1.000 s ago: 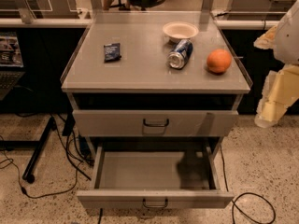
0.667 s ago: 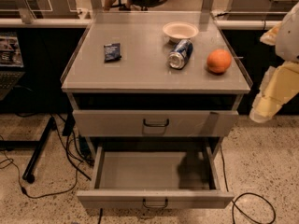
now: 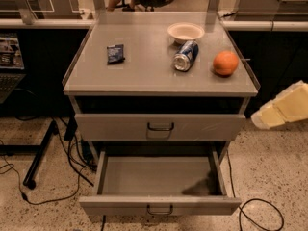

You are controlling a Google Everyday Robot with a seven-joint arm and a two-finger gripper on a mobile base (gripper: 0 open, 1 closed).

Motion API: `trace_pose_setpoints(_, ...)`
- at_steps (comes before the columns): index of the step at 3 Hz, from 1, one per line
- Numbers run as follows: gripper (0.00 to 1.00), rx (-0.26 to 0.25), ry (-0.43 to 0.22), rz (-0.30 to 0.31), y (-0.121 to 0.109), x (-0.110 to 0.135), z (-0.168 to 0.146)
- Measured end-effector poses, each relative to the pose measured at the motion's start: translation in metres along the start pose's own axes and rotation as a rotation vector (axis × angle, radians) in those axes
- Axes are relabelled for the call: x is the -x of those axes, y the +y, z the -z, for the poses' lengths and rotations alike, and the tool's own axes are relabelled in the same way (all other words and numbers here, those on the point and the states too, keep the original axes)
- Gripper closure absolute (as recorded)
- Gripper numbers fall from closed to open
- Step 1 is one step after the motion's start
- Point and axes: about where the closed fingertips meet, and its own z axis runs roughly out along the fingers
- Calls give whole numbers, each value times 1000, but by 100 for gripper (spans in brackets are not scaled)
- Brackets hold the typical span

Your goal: Place pepsi can into middle drawer

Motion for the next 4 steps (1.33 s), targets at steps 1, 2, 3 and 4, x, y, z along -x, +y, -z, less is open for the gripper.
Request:
trace_pose_setpoints(1, 0, -49, -71, -87, -11, 16, 5)
trace_pose_setpoints(2, 0, -49, -72, -85, -11, 17, 5)
trace_pose_setpoints(3, 0, -38, -68, -166, -15, 22, -2)
trace_pose_setpoints(4, 0, 11, -32, -271, -25, 48, -34)
